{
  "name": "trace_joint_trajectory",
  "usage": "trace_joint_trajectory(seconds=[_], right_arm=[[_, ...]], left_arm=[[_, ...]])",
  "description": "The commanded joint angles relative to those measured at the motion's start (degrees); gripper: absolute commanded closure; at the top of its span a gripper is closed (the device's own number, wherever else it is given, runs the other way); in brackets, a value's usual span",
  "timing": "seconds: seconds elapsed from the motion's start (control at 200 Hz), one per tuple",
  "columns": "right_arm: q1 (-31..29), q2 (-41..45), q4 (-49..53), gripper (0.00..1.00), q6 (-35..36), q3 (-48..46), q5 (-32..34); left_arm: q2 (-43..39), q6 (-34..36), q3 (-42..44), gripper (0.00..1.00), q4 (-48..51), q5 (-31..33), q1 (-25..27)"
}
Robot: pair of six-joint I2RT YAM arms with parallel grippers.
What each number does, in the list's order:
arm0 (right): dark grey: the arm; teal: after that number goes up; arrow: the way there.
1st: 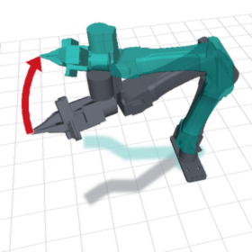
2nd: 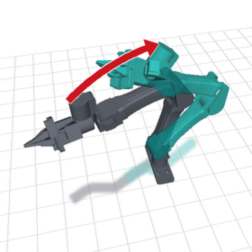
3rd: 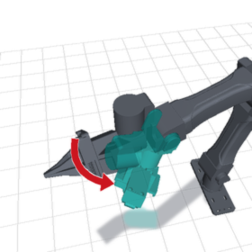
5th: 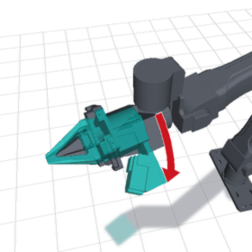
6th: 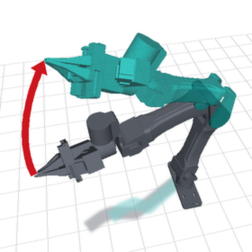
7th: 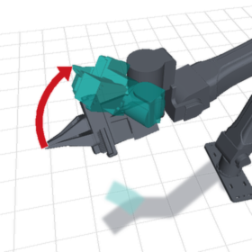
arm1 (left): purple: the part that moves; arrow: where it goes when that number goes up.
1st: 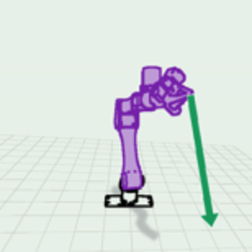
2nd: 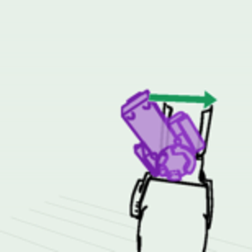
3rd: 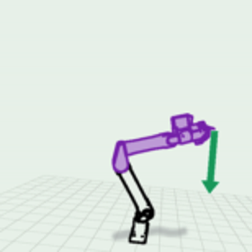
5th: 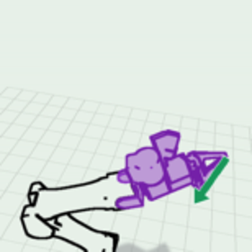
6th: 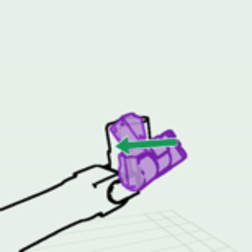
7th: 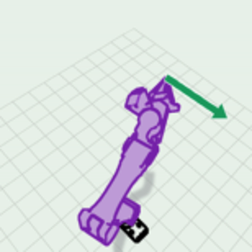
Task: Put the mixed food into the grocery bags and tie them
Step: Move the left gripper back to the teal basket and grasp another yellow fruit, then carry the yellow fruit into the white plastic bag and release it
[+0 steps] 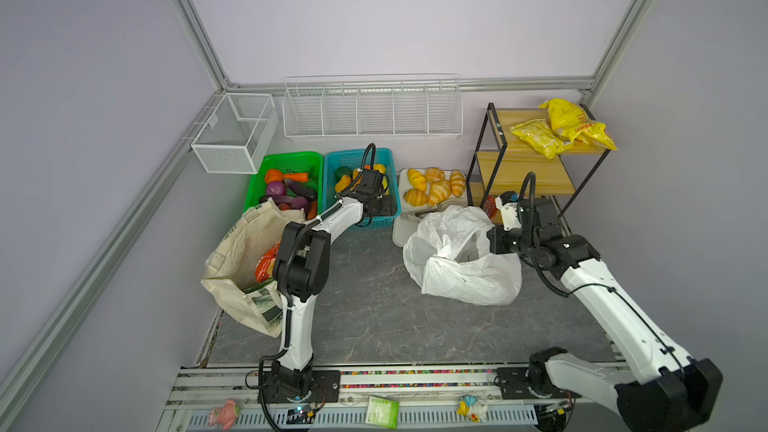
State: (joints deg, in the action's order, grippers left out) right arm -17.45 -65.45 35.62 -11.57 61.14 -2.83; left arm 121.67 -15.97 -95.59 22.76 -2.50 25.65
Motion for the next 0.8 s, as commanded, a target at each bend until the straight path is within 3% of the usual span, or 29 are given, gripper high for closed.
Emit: trace_joint_trajectory(seconds=[0.0, 0.41, 0.795], right_arm=[[0.39, 0.52, -0.94, 0.94, 0.42, -1.03, -0.66], [0.35, 0.24, -1.08, 0.94, 0.11, -1.29, -0.99], [0.34, -0.25, -1.61, 0.94, -0.28, -1.07, -1.38]], left_arm=[[3.1, 1.13, -2.41, 0.27, 1.57, -1.78, 0.02], [-4.46, 1.2, 2.07, 0.48, -2.18, -0.07, 0.07], [-19.14, -0.58, 15.3, 0.54, -10.66, -0.88, 0.02]])
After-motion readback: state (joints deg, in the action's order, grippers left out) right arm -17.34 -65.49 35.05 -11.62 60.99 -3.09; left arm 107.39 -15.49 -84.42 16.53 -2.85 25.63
